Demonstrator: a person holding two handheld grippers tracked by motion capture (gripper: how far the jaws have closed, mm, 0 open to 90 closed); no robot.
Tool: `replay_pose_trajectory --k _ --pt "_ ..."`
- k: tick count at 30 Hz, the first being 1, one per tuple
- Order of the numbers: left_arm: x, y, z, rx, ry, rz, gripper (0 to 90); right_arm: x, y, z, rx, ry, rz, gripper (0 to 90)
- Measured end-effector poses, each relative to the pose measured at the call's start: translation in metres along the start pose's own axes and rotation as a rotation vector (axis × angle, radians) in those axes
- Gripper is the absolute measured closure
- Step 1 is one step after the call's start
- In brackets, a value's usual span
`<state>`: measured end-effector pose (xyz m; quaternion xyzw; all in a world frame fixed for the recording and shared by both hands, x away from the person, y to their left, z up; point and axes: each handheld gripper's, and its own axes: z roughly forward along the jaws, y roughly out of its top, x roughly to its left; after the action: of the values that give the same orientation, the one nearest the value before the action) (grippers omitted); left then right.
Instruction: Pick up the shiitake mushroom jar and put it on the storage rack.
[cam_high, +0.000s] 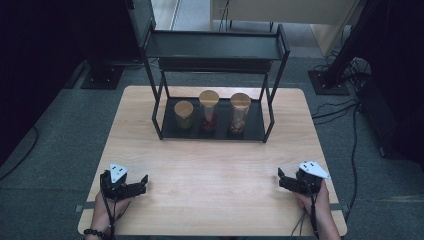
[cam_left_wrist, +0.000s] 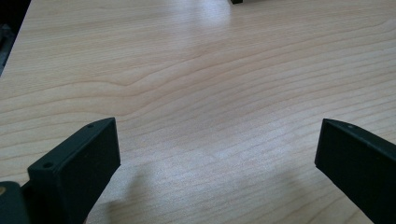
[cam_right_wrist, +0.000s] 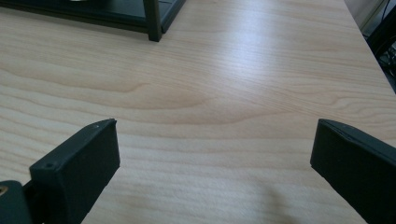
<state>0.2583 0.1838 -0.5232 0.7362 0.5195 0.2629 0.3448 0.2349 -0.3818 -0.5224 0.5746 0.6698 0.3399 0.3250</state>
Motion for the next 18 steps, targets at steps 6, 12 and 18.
replay_pose_trajectory --k 6,12,18 --pt "0.0 0.0 0.0 0.001 0.001 0.0 0.3 -0.007 -0.006 -0.008 0.003 -0.019 -0.004 1.2" --pt "0.0 0.0 0.0 0.0 0.002 0.001 0.3 -0.014 -0.011 -0.015 0.007 -0.033 0.001 1.3" --pt "0.0 0.0 0.0 0.0 0.004 0.0 0.3 -0.022 -0.016 -0.021 0.008 -0.047 0.013 1.2"
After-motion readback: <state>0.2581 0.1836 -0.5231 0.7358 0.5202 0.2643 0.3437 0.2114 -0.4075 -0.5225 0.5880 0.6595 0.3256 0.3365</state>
